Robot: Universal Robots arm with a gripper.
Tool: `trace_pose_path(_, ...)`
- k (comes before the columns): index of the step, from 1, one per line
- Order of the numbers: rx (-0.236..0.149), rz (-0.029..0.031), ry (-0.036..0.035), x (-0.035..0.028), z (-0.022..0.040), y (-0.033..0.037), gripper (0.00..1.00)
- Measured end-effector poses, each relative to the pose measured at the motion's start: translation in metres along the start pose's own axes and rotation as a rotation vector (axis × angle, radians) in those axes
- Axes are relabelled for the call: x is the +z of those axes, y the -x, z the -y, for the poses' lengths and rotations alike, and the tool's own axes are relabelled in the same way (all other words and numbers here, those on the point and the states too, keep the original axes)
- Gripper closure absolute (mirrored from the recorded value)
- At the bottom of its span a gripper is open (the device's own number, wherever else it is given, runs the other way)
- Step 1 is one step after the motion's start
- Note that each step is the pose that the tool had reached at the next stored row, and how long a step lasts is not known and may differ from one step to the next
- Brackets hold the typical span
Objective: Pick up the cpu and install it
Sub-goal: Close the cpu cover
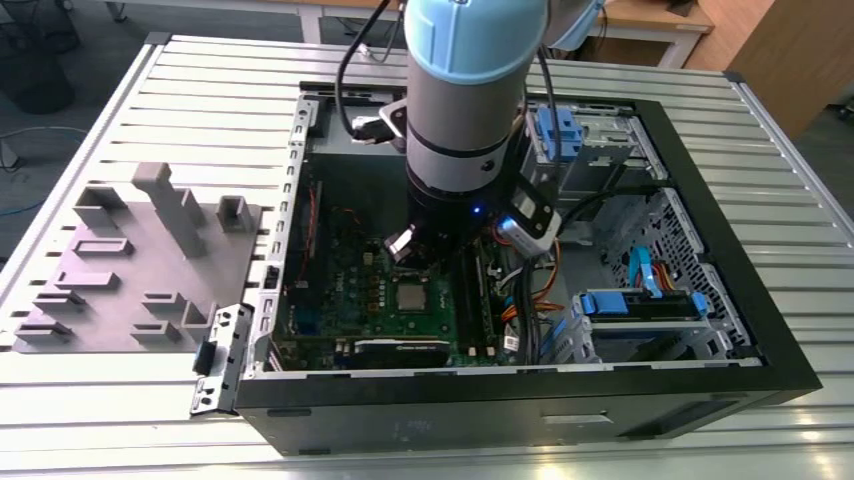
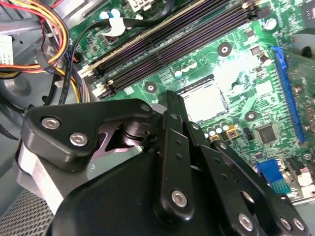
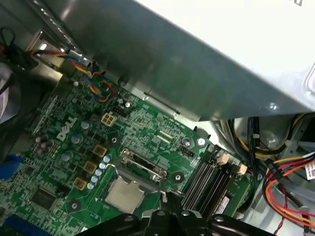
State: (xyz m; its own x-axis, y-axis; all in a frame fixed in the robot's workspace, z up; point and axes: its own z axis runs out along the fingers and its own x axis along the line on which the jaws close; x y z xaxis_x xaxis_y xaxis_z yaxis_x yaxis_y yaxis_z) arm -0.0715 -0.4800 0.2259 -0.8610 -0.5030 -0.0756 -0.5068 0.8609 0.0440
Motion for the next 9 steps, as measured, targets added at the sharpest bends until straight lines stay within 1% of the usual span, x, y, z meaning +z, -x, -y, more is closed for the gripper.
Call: trace_pose_path(9, 0.000, 0.0000, 0.0000, -0.0005, 0.0077, -0.0027, 0.89)
